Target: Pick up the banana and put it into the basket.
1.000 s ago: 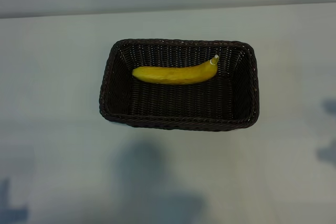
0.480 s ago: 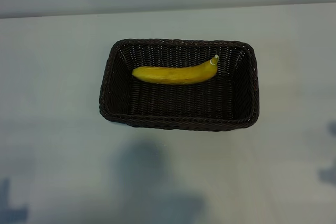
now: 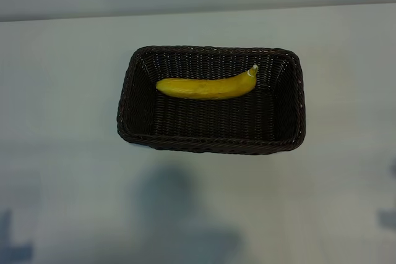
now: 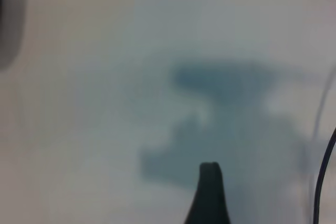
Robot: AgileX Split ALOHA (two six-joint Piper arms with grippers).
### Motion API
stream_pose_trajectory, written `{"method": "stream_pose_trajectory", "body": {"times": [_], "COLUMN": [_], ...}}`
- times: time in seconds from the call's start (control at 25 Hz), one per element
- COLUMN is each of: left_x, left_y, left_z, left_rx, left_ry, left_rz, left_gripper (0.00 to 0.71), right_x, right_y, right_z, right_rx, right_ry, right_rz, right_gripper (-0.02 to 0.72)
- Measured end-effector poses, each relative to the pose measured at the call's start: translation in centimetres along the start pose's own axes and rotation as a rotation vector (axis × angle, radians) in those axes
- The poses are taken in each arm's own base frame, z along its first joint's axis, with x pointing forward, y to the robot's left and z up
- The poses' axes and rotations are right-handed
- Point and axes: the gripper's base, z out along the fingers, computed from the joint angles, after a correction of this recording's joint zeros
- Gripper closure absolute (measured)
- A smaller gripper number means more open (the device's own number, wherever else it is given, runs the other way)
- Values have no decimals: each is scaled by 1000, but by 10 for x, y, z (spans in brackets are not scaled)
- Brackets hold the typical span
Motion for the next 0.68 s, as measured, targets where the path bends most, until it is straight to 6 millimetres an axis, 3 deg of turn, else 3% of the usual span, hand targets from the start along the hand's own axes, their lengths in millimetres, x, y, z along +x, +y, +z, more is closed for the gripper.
{"method": "stream_pose_trajectory", "body": {"times": [0.2,0.68], "left_x": [0,0], "left_y": [0,0], "left_z": [0,0], "left_rx": [0,0], "left_ry": [0,0], "left_rz": [0,0], "left_gripper": [181,181], "right_x": [16,18], "right_y": [0,0], "right_z": [-23,-24], "right_rx": [1,-5], "right_ry": [-185,-196], "right_rz": [1,11], "right_gripper": [109,109]}}
